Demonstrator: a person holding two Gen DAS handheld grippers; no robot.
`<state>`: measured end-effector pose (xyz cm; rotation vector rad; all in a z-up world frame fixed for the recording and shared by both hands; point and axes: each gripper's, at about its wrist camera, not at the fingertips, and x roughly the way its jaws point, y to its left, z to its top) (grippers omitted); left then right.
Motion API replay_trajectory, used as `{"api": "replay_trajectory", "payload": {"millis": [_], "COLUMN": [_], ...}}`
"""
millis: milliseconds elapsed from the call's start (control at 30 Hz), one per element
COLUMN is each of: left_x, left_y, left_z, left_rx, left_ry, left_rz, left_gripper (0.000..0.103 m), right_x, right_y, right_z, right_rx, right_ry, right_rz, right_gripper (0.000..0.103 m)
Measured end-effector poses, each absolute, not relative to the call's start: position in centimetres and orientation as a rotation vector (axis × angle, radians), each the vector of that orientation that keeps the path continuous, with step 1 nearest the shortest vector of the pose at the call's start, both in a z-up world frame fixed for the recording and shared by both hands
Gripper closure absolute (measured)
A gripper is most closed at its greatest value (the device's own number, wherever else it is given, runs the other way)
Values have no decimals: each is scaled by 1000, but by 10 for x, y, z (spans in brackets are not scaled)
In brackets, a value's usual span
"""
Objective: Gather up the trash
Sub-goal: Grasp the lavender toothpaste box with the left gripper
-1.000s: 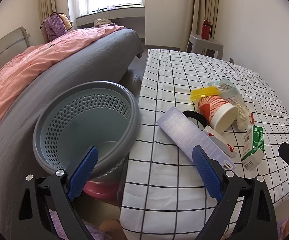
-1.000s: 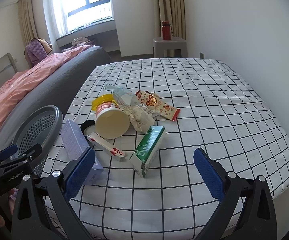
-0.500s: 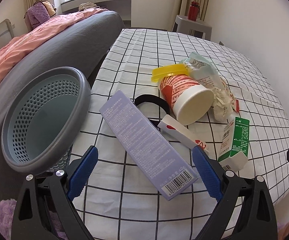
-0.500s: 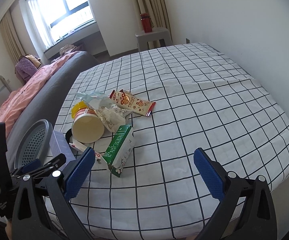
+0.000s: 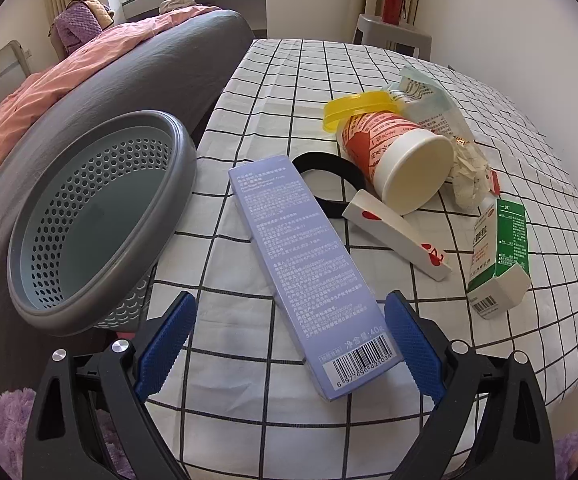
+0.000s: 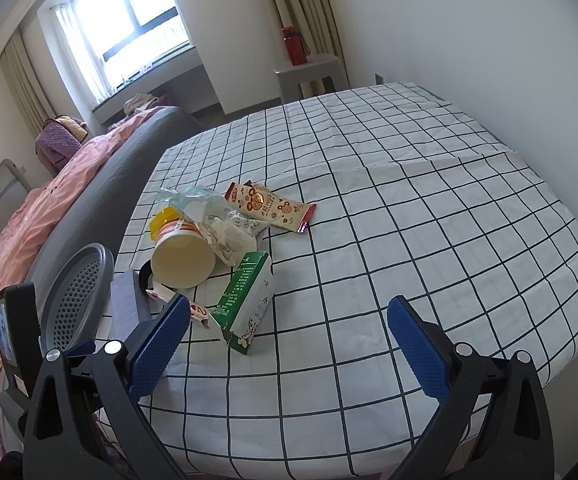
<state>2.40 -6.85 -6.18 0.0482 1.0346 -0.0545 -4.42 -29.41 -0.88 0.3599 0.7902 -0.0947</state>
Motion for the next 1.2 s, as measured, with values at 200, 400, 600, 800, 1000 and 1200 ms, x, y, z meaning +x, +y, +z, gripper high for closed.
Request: {"api": "replay_trajectory", "payload": {"millis": [200,400,600,800,1000,1200], "left_x": [27,49,62,60,54,40], "left_y": [-62,-65,-63,-66,-60,-48], "left_z": [-56,-63,-74,-77,-72,-59], "left_rx": [37,37,28,35,34,19], "left_ry": [1026,1048,1070,1064,1034,975], "left_rz": [-46,-43,-37,-74,-86,-95], "left_gripper": [12,12,18,51,59,59], "right_x": [-45,-46,-45,-41,-37,-35], "right_y": [-290,-290,-288,-286,-278,-267], "right_z": [-7,-7,-8,-12,-20,-28], "right_rx": [348,346,342,336,310,255], "right_ry": [787,785,790,803,832,843], "right_rz": [-88,-91,-91,-86,-68,-75], "right_gripper": [6,6,6,6,6,6]}}
